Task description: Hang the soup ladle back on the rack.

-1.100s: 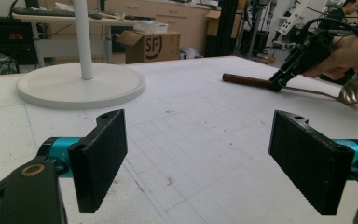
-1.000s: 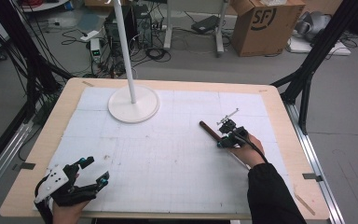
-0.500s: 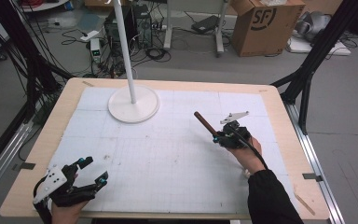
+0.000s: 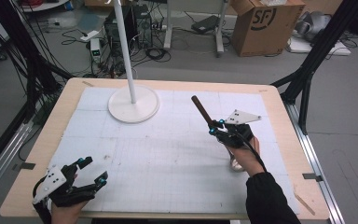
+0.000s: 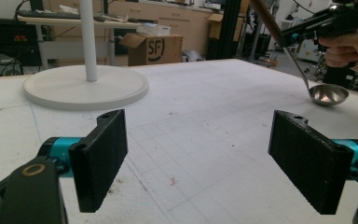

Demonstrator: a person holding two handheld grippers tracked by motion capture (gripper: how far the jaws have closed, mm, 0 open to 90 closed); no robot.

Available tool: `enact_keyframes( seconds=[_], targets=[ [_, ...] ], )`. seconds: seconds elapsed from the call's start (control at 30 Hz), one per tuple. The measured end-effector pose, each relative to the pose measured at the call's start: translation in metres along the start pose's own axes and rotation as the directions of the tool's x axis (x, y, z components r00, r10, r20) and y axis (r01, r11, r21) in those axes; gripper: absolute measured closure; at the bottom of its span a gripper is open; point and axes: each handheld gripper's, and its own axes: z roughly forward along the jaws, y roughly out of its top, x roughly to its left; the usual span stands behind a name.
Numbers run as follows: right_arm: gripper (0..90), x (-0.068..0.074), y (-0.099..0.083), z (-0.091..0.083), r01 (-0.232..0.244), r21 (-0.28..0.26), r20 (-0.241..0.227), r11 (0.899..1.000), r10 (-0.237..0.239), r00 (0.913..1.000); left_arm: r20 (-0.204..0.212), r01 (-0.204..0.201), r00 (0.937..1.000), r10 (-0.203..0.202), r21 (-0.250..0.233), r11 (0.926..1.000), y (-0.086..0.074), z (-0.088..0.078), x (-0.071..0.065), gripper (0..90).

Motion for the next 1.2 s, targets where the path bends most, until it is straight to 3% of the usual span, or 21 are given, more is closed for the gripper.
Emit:
enact_keyframes(
  seconds=[0.13,0.5,0.73,0.93,1.2],
  targets=[
    [73.5,0.004,0.004,-0.004,-0.006,-0.066,-0.012,0.998,0.006,0.9999,0.0,0.001,1.0,-0.001,0.0,1.0,0.0,0.0,0.0,20.1],
    [73.5,0.005,0.018,-0.002,-0.063,-0.136,-0.069,0.989,0.054,0.9962,-0.001,0.002,1.0,-0.002,0.001,1.0,0.0,0.001,0.0,20.2],
    [73.4,0.012,0.04,0.003,-0.088,-0.188,-0.133,0.978,0.063,0.9892,0.001,0.003,1.0,-0.003,-0.003,1.0,0.0,0.0,0.0,20.2],
    [73.4,0.021,0.059,0.013,-0.095,-0.215,-0.174,0.972,0.057,0.9831,0.001,0.004,1.0,-0.004,-0.007,1.0,0.0,-0.002,0.001,20.3],
    [73.4,0.026,0.067,0.024,-0.104,-0.219,-0.198,0.97,0.06,0.9784,-0.006,0.009,0.9999,-0.01,-0.016,0.9998,0.001,-0.005,0.002,20.3]
  ],
)
